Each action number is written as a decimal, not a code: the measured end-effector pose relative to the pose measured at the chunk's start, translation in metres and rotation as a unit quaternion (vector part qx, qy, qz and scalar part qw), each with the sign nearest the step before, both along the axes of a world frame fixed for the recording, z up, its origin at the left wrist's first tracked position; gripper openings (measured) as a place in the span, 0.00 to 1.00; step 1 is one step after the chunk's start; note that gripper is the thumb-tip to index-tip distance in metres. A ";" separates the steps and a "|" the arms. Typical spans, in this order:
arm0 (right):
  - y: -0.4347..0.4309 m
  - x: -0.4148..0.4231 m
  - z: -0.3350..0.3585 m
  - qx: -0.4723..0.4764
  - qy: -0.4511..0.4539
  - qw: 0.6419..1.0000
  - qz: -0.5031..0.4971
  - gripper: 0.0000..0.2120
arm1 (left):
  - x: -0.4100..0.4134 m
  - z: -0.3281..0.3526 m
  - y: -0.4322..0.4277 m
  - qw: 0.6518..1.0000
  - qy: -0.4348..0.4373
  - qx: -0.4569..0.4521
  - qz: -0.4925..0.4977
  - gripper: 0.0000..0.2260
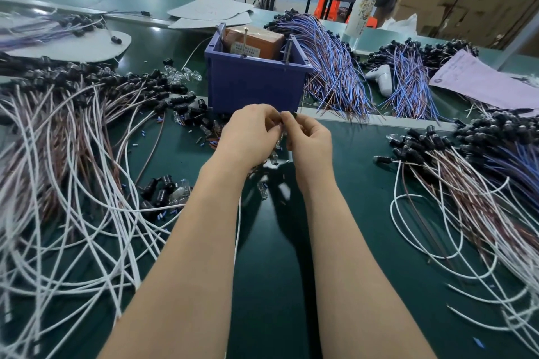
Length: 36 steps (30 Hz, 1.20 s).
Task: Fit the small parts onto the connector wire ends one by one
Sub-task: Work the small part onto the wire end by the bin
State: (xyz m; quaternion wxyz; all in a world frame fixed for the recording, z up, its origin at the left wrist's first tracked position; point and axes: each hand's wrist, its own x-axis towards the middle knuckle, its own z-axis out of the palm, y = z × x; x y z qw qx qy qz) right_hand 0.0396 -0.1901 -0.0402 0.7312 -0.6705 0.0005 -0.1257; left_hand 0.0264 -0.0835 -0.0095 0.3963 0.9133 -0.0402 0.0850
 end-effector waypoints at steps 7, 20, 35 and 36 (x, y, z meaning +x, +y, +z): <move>0.000 -0.003 0.001 -0.063 0.003 0.998 0.006 0.10 | 0.002 -0.005 -0.001 0.998 0.001 -0.055 0.025 0.05; 0.004 -0.005 0.003 0.068 0.016 0.998 -0.006 0.06 | 0.000 -0.005 -0.008 0.998 -0.016 -0.058 0.011 0.05; -0.001 -0.008 0.011 -0.038 -0.025 0.999 -0.005 0.06 | 0.001 -0.008 -0.007 0.994 -0.031 -0.100 0.032 0.09; -0.001 -0.007 0.011 -0.047 -0.027 0.998 -0.009 0.08 | 0.001 -0.009 -0.007 0.992 -0.038 -0.116 0.023 0.10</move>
